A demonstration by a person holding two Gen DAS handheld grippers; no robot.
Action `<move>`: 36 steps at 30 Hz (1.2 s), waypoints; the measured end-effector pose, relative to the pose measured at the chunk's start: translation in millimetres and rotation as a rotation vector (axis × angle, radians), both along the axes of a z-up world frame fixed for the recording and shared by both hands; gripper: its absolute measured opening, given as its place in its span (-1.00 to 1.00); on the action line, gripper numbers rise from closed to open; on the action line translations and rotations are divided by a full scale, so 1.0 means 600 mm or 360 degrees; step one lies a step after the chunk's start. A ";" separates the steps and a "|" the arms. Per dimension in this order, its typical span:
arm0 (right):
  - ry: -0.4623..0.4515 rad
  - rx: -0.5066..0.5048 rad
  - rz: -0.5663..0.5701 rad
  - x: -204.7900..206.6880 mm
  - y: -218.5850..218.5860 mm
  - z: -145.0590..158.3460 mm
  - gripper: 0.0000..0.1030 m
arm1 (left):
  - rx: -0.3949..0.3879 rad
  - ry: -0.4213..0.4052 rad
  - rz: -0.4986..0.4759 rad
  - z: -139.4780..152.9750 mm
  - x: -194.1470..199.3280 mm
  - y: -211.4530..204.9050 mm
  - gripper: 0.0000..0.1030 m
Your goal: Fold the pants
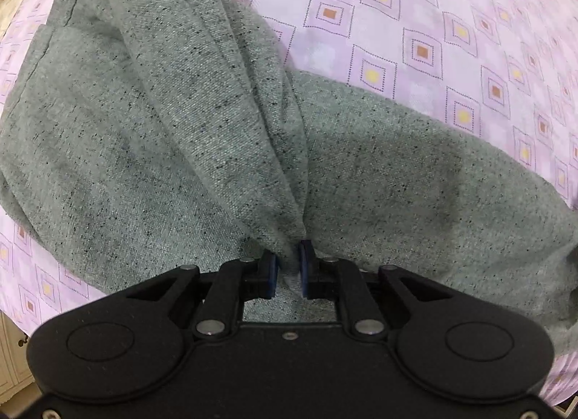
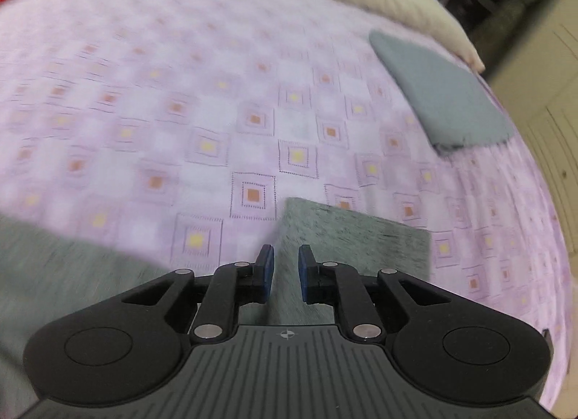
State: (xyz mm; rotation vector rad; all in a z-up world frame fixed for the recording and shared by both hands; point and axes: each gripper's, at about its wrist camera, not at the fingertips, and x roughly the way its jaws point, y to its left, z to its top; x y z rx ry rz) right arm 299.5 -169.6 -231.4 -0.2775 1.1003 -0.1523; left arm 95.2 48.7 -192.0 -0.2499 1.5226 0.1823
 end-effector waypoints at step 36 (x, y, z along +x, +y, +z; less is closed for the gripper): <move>0.0064 -0.0014 -0.0713 -0.295 -0.281 0.009 -1.00 | 0.0127 -0.0174 -0.0099 0.041 -0.112 -0.035 -0.88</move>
